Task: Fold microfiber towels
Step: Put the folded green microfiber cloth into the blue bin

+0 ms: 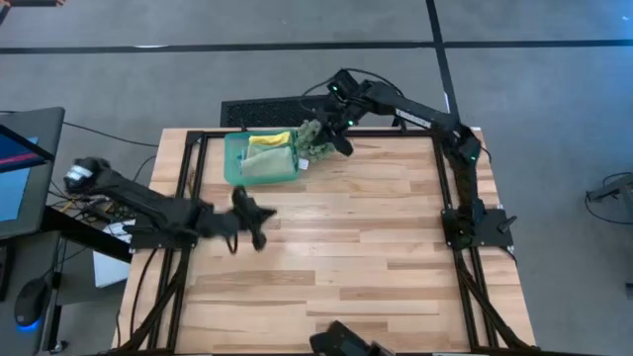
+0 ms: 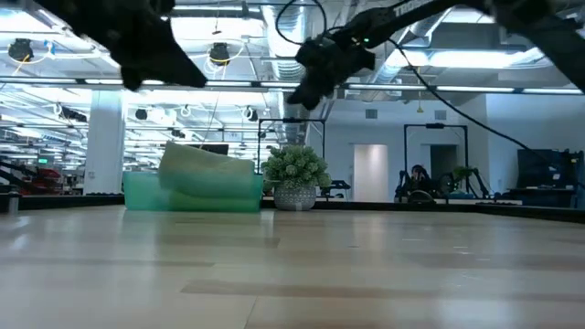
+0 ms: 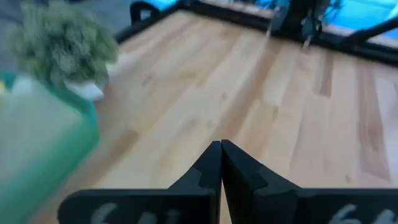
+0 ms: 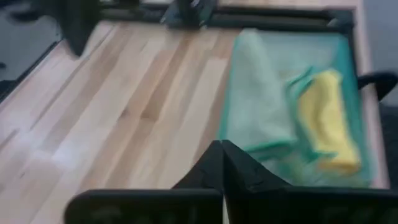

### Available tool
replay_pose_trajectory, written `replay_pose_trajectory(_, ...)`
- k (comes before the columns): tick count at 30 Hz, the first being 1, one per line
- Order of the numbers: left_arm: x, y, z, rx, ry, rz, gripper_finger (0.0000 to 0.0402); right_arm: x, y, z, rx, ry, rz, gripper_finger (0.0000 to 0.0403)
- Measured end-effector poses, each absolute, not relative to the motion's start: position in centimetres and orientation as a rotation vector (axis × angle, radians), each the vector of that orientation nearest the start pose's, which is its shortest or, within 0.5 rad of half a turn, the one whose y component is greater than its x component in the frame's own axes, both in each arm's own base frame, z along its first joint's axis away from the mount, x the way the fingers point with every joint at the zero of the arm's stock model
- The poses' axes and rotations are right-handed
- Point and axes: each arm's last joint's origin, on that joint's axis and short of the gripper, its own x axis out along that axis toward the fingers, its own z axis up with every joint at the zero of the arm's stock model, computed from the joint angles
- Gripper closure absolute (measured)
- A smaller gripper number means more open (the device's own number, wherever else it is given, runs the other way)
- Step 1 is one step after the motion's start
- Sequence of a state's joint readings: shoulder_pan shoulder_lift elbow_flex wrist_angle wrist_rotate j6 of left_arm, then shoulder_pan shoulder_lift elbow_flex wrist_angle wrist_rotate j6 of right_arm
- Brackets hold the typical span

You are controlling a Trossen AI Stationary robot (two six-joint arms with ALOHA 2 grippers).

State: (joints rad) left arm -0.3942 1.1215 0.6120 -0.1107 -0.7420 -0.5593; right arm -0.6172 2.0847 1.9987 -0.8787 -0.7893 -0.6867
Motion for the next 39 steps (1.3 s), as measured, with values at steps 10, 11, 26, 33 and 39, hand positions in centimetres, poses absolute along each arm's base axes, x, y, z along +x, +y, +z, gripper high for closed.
replay_pose_trajectory(10,18.3,5.0,23.1,-0.207,0.417,0.565,0.0401,33.7,-19.7,27.2,-0.034,0.496,0.211,0.0386)
replay_pose_trajectory(11,18.0,6.0,22.9,-0.219,0.433,0.578,0.0401,33.4,-19.0,27.0,-0.049,0.482,0.181,0.0389)
replay_pose_trajectory(26,17.1,17.3,16.8,-0.434,0.567,0.77,0.0401,32.1,-11.2,22.6,-0.095,0.619,0.109,0.0369)
replay_pose_trajectory(33,18.4,18.3,17.8,-0.435,0.59,0.744,0.0401,32.1,-9.9,21.6,-0.107,0.657,0.116,0.0382)
replay_pose_trajectory(39,20.1,18.2,20.2,-0.363,0.567,0.686,0.0401,32.2,-9.4,21.0,-0.096,0.676,0.134,0.0382)
